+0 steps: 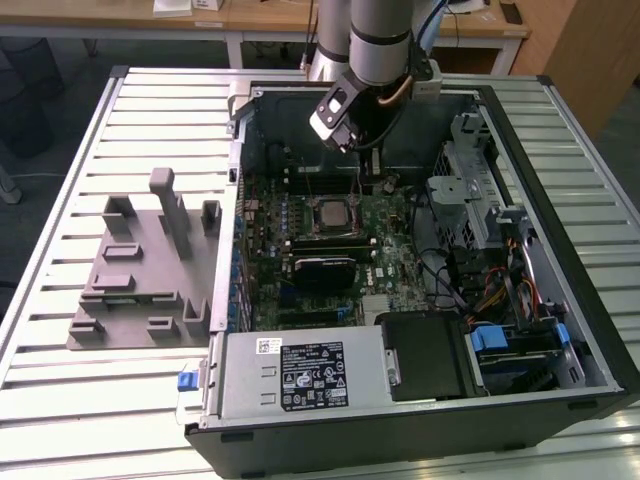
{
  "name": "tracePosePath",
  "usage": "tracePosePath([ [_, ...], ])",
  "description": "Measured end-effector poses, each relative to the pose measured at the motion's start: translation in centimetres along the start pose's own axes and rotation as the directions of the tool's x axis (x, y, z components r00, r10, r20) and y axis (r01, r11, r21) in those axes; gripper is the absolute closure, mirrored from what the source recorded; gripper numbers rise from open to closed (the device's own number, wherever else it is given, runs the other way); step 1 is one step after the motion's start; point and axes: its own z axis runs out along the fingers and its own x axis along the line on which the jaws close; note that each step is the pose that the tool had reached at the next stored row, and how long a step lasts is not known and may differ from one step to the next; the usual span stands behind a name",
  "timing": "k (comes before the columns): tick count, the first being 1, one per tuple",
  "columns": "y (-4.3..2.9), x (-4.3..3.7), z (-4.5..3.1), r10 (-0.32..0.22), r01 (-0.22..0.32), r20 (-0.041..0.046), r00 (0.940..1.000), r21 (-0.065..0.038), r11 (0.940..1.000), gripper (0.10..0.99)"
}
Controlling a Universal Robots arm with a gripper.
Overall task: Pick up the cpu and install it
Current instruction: 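Close the cpu cover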
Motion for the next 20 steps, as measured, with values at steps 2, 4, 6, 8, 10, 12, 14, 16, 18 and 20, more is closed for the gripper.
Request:
tracePosePath([
  [2,-0.43,-0.01,-0.02,0.0,0.0,-0.0035,1.0,0.0,1.0,0.98],
  [4,-0.77,-0.02,-0.02,0.001,-0.001,-0.0058,1.0,0.0,1.0,0.98],
  [6,-1.01,-0.03,-0.03,0.001,-0.001,-0.0074,1.0,0.0,1.0,0.98],
  [8,-1.2,-0.03,-0.02,0.001,-0.001,-0.0086,1.0,0.0,1.0,0.98],
  [10,-1.41,-0.04,-0.02,0.001,-0.001,-0.0099,1.0,0.0,1.0,0.98],
  [12,-1.71,-0.05,-0.02,0.001,-0.001,-0.0111,0.9999,0.0,1.0,0.98],
  [14,-2.07,-0.06,0.01,0.002,-0.002,-0.012,0.9999,0.0,1.0,0.98],
  [16,-2.46,-0.08,0.11,0.002,-0.002,-0.0119,0.9999,0.0,1.0,0.98],
  [18,-2.75,-0.09,0.33,0.002,-0.002,-0.0117,0.9999,0.002,1.0,0.98],
  [20,-2.93,-0.09,0.61,0.002,-0.002,-0.0116,0.9999,0.006,1.0,0.98],
])
